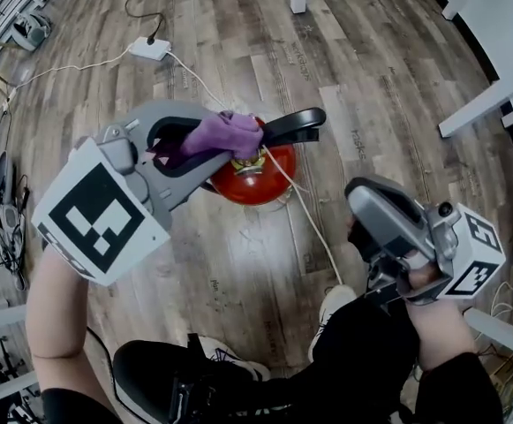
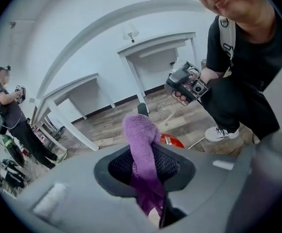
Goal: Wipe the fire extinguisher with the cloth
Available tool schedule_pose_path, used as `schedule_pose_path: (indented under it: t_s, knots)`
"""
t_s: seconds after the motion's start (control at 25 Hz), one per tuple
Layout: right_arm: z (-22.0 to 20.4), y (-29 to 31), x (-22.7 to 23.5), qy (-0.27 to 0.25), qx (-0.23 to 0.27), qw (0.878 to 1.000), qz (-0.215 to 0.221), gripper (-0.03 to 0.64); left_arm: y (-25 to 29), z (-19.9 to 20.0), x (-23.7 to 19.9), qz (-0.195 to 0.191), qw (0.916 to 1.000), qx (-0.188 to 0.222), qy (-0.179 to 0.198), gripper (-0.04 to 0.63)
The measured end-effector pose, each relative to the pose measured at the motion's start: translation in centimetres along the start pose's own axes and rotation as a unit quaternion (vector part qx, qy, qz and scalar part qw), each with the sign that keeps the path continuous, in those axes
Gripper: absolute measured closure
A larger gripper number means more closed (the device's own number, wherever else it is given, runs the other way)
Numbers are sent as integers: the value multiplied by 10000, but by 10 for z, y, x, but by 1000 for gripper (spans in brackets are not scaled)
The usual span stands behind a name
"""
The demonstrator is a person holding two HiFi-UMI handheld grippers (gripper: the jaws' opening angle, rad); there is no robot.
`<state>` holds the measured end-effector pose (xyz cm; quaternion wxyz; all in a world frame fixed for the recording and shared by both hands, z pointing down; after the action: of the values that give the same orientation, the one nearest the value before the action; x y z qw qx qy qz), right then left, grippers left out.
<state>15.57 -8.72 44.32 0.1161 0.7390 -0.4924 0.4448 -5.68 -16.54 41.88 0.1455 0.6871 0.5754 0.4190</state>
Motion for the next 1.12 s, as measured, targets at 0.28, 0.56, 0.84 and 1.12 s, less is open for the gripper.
schedule_pose_path:
  t_s: [0.28,0.56,0.84,1.12]
  knots:
    - [8,-8,10,57,112,9998,151,615,28,50,-23,183,9988,27,446,509]
    - [13,-14,10,102,332,9992,185,615,60,89,-34,405,9897,92,1370,514]
    - [14,-22,12,133,382,9992,71,615,45,80,-19,314,9914,139,1264,512]
    - [8,-15,13,196,259,9995,14,615,15,34,6,582,9888,-215,1357,509]
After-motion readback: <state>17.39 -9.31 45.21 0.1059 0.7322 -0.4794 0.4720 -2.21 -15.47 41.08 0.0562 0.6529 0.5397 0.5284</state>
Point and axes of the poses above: the fingertips, and each gripper's own axes: y forward along the fingers, x to its right, z out of its top, the point moved 7 cm from there along -y, backward along the fingers, and after that the axes turned 7 degrees about y, right-handed, at the moved point
